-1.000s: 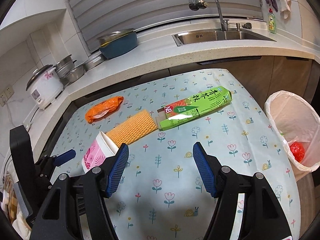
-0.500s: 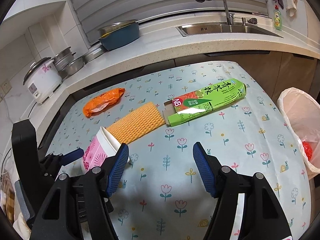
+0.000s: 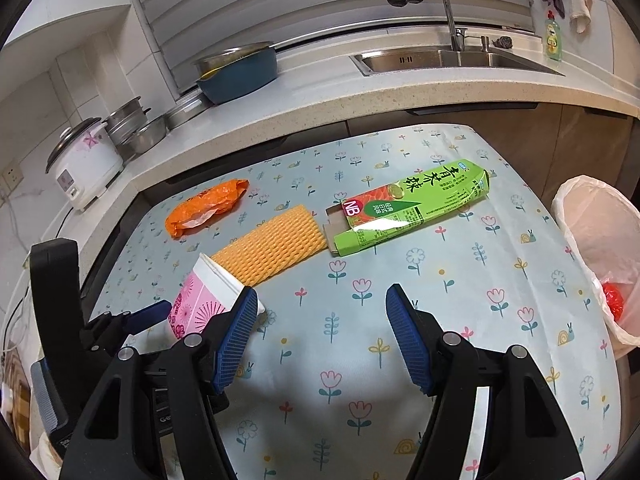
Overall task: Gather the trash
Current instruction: 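Grasp the pink paper cup with the left gripper and lift it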
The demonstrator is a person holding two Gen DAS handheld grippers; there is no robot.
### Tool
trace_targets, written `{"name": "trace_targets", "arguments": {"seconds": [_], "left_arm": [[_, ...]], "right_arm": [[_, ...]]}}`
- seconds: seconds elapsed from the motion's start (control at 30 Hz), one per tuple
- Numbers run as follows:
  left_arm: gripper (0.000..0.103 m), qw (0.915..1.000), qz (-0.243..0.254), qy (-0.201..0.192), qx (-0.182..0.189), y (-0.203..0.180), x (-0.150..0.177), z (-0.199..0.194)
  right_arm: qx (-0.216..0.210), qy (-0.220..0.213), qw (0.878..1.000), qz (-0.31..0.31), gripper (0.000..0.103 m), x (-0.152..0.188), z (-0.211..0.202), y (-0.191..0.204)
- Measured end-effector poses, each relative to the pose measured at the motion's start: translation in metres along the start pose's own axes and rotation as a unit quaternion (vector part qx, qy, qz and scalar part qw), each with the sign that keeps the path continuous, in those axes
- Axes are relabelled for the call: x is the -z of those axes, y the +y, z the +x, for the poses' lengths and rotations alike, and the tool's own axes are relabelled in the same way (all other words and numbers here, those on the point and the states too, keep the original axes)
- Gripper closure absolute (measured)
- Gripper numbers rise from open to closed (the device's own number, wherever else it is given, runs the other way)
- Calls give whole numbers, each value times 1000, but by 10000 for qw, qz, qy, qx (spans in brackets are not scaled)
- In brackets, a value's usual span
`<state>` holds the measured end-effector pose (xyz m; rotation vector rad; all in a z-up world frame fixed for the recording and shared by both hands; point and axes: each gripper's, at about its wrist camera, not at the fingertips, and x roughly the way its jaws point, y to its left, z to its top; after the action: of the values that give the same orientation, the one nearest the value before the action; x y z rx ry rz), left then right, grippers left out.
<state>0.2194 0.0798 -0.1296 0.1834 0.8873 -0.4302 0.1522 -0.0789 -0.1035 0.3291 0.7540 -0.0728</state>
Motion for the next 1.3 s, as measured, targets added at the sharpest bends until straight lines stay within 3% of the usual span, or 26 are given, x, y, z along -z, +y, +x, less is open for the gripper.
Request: {"name": "trace_targets", "arguments": {"seconds": [0.17,0.23,0.33,0.43,0.63,0.83,0.97,1.3], "left_arm": [[52,9998,-139,-24,105,2,0,-10],[55,9996,-208,-14,182,4,0,-12],[51,9996,-196,11,217,2,1,-13],[33,9996,-253,32,110,1,1,-11],[18,9995,-312,91,41,-1,-1,-3],[18,9991,-333,244,70,-9,-1,11],[29,9986,-386,337,123,-11,1,15],[30,9977,-663,91,101,-4,10,-18]], "right_arm": [[-32,29,10000,-17,38,2,1,3],[-43,31,10000,-29,38,3,2,5],[-51,18,10000,-41,38,3,0,7],[-44,-11,10000,-38,38,3,-2,7],[-10,-31,10000,9,38,1,-2,1],[4,8,10000,52,38,1,4,-6],[-2,46,10000,72,38,2,7,-10],[-59,28,10000,31,38,2,2,-5]]}}
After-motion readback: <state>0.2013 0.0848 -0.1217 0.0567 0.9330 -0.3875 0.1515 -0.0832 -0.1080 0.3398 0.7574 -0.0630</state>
